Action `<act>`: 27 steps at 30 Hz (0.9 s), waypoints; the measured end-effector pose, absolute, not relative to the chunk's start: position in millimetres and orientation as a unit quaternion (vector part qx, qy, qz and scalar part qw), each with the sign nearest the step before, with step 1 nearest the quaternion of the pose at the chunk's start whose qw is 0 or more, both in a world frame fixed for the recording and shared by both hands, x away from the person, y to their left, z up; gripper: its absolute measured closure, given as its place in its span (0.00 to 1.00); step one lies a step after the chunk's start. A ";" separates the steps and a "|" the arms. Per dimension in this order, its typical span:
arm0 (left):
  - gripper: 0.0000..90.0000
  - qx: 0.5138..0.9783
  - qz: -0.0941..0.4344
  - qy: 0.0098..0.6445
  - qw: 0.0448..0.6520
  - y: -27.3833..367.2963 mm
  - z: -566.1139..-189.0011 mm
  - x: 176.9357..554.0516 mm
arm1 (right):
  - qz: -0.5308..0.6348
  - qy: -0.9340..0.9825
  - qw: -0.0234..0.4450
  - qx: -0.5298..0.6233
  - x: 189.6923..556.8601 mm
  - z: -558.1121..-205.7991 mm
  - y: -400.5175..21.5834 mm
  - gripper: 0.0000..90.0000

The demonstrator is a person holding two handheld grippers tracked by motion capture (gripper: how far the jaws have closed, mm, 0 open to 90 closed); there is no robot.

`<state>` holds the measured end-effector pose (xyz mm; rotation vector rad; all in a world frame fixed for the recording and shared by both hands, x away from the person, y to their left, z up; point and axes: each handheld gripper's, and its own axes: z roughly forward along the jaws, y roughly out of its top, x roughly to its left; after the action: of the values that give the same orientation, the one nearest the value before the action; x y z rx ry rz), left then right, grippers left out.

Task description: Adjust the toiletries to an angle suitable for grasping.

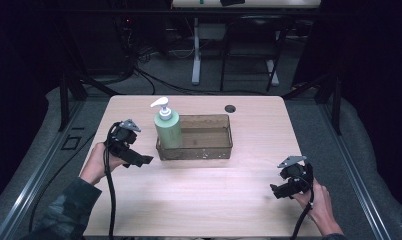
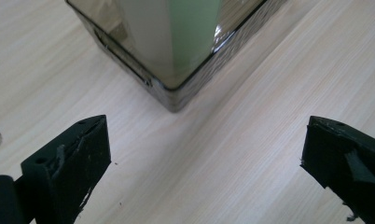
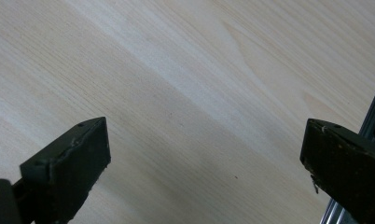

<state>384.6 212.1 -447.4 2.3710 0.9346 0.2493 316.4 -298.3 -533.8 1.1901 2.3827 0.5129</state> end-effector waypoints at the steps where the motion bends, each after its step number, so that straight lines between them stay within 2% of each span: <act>1: 0.01 0.885 0.091 0.355 0.288 213.7 -451.8 383.9 | 0.185 0.859 0.213 0.428 316.2 -533.9 -298.0 0.01; 12: 0.00 0.884 0.083 0.372 0.270 222.7 -483.8 381.8 | 0.183 0.859 0.213 0.428 316.3 -534.5 -298.6 0.01; 27: 0.00 0.872 0.075 0.394 0.280 235.8 -500.4 388.9 | 0.184 0.857 0.211 0.431 317.3 -535.1 -302.1 0.01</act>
<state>388.9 235.8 -500.4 2.3380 1.0556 0.2009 317.3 -302.1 -535.1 1.1987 2.3823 0.5109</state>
